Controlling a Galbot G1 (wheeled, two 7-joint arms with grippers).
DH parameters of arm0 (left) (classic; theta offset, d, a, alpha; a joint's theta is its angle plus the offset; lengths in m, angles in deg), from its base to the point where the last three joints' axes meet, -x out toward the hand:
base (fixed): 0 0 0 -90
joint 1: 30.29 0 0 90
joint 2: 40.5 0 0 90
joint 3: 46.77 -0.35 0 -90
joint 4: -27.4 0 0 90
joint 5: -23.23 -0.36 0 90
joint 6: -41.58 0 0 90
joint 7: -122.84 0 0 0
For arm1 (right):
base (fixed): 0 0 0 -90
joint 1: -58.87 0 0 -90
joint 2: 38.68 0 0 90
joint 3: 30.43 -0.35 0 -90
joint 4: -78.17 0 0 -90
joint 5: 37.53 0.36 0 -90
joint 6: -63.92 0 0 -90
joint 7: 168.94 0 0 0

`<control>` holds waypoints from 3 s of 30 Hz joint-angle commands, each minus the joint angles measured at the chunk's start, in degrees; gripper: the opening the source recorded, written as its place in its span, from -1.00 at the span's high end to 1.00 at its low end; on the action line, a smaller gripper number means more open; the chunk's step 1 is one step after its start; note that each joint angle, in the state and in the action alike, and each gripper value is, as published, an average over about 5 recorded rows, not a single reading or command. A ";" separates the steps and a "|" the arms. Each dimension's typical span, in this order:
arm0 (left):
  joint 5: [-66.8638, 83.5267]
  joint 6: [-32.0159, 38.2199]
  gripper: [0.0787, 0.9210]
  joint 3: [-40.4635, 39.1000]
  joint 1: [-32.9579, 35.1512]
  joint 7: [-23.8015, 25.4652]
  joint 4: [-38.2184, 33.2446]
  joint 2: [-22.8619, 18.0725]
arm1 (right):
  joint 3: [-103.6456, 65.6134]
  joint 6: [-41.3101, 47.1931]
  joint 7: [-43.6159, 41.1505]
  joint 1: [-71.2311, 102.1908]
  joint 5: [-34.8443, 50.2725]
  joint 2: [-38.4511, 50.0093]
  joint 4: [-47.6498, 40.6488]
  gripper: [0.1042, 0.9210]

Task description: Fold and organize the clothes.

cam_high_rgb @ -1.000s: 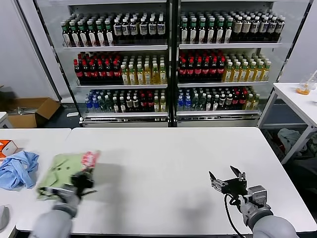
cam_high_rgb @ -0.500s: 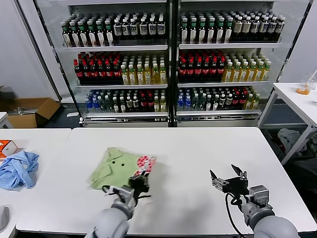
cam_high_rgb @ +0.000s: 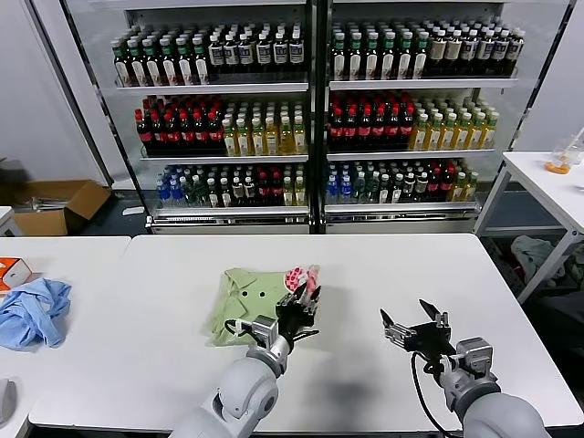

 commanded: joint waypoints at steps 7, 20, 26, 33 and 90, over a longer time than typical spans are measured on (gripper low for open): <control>5.41 11.02 -0.25 20.18 16.71 -1.86 -14.85 7.56 | 18.94 -0.01 4.76 -20.63 8.59 -11.67 -15.07 -0.76; 6.96 12.47 -0.76 35.60 28.64 -2.95 -16.49 9.95 | 29.64 2.75 9.41 -35.01 13.46 -22.93 -34.65 -0.76; 6.78 12.48 -0.77 36.05 29.61 -3.02 -16.49 9.00 | 30.16 3.09 10.75 -36.96 15.77 -24.75 -38.92 -0.76; 6.61 12.45 -0.77 35.92 29.95 -3.06 -16.54 8.82 | 29.25 2.13 12.60 -38.34 17.06 -25.99 -42.12 -0.65; -1.75 12.78 -0.77 30.99 29.40 -1.75 -17.20 8.49 | 2.65 -21.12 -6.32 -10.02 -20.43 -4.95 -17.93 -0.14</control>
